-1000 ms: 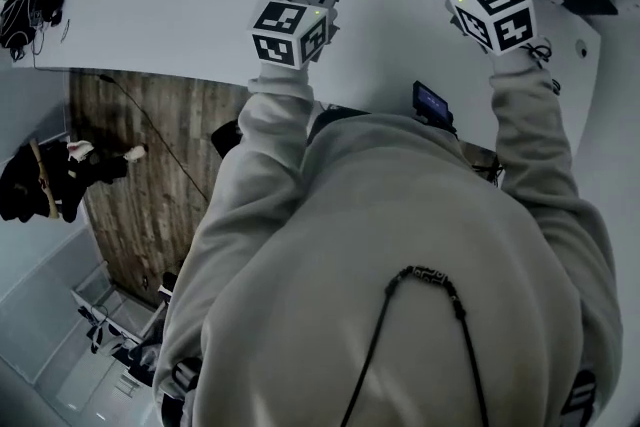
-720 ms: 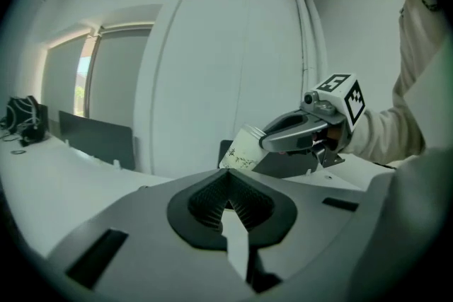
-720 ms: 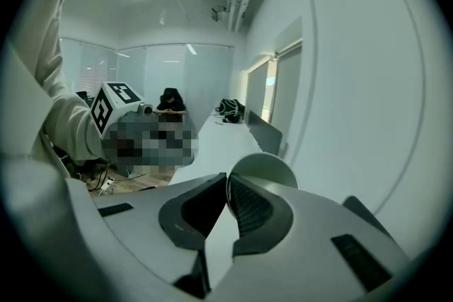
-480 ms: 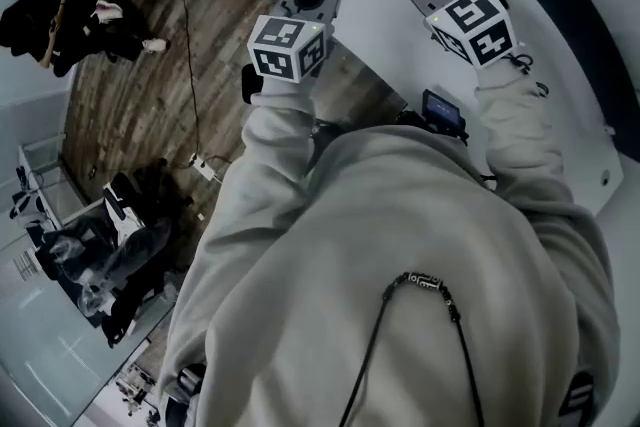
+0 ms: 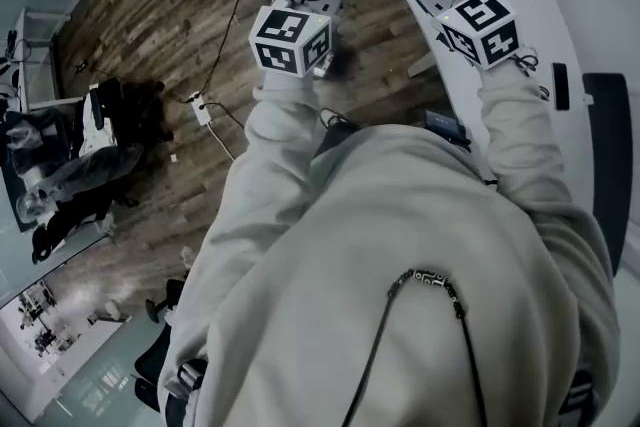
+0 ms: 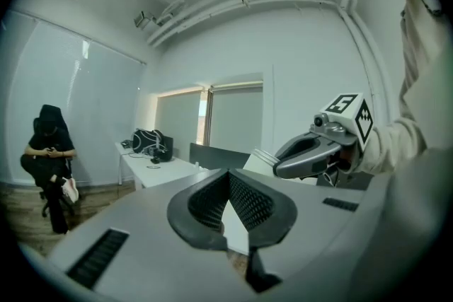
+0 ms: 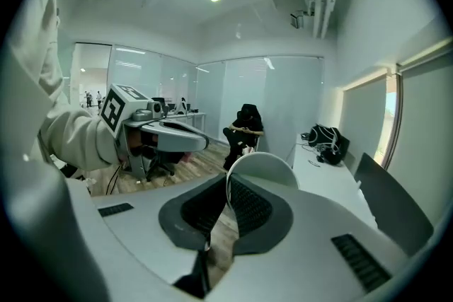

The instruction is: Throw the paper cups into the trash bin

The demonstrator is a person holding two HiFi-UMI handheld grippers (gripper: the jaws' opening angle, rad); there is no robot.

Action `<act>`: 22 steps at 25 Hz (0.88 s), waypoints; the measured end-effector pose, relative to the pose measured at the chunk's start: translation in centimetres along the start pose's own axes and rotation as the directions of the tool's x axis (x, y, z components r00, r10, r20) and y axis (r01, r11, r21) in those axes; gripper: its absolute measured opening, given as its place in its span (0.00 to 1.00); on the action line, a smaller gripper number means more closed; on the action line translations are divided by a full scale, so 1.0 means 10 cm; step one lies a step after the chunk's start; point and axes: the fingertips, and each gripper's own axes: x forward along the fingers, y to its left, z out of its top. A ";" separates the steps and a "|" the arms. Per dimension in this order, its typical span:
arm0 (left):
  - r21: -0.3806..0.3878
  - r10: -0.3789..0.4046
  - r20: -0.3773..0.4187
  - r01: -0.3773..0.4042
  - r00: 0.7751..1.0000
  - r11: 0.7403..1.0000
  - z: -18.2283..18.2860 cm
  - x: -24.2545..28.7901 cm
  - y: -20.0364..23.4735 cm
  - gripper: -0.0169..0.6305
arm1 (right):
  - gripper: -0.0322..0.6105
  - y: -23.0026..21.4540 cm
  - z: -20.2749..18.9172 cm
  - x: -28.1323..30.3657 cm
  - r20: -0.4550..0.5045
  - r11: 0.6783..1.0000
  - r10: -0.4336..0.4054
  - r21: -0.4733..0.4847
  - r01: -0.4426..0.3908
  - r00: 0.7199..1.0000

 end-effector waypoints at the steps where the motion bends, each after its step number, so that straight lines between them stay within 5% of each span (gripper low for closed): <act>1: 0.003 0.025 0.012 -0.025 1.000 1.000 0.04 -0.12 0.20 0.02 | 0.11 0.08 0.12 0.16 0.002 1.000 0.017 -0.017 -0.017 1.000; 10: -0.024 0.163 0.044 -0.162 0.986 0.986 0.09 -1.10 1.44 0.02 | 0.11 0.75 0.78 1.23 0.023 0.985 0.154 -0.082 -0.152 0.988; 15: -0.019 0.212 0.056 -0.212 0.976 0.977 0.08 -1.45 1.72 0.02 | 0.11 1.06 0.96 1.62 0.002 0.970 0.211 -0.123 -0.209 0.977; 22: -0.052 0.364 0.067 -0.361 0.929 0.931 0.14 -2.00 2.29 0.02 | 0.11 1.25 1.37 2.07 0.020 0.940 0.300 -0.177 -0.292 0.954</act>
